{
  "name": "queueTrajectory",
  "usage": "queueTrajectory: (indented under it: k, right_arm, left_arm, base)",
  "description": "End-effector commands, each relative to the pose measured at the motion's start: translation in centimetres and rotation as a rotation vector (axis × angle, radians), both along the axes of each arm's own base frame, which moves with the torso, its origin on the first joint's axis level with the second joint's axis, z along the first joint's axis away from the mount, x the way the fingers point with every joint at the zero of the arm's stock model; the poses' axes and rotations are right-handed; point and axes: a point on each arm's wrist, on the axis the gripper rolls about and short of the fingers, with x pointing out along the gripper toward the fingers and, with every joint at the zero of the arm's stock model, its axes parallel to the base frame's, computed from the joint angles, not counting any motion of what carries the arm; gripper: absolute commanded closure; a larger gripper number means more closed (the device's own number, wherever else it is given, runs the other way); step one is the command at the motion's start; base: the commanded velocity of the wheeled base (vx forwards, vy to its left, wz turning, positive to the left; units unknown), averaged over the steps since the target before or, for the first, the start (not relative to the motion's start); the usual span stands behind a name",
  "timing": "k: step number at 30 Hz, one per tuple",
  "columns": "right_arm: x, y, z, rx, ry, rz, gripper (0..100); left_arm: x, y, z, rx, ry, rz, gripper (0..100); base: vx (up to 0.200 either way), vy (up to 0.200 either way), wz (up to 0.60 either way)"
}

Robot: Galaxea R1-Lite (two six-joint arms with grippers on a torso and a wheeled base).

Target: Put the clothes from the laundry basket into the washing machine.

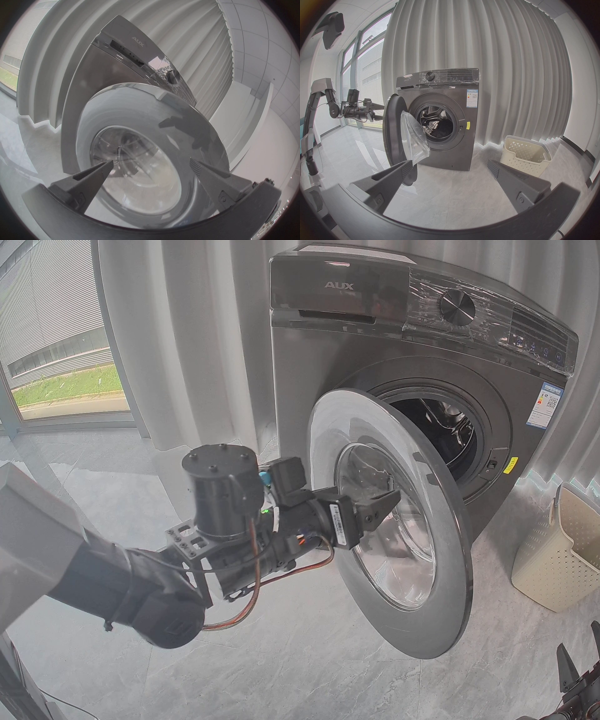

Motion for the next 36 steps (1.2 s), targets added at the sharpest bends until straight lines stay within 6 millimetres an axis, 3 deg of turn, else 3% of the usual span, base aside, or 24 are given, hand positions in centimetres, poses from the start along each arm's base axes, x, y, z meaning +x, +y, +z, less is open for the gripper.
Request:
queueTrajectory:
  k: [1,7,13,19,22,31,36]
  right_arm:
    - [0.0,0.0,-0.5,0.0,0.001,0.001,0]
    - [0.0,0.0,-0.5,0.0,0.001,0.001,0]
    - [0.0,0.0,-0.5,0.0,0.001,0.001,0]
    - [0.0,0.0,-0.5,0.0,0.001,-0.001,0]
    - [0.0,0.0,-0.5,0.0,0.001,0.001,0]
    - [0.0,0.0,-0.5,0.0,0.001,0.001,0]
    - [0.0,0.0,-0.5,-0.003,0.001,0.002,0]
  left_arm:
    - [2.6,-3.1,-0.9,-0.046,0.019,-0.002,0]
    - [5.8,-5.9,-0.1,-0.177,0.01,0.104,0]
    - [5.3,-5.0,-1.0,-0.142,0.038,0.128,0]
    - [0.2,-0.2,-0.5,-0.021,0.061,0.133,0]
    - [-3.2,3.6,-0.2,0.077,0.015,0.148,0]
    - [-10.9,11.8,0.8,0.152,-0.088,0.295,0]
    - [-13.6,16.6,0.5,0.16,-0.126,0.409,0]
  base:
    - [0.0,0.0,0.0]
    - [0.0,0.0,0.0]
    - [0.0,0.0,0.0]
    - [0.0,0.0,0.0]
    - [0.0,0.0,0.0]
    - [0.0,0.0,0.0]
    - [0.0,0.0,0.0]
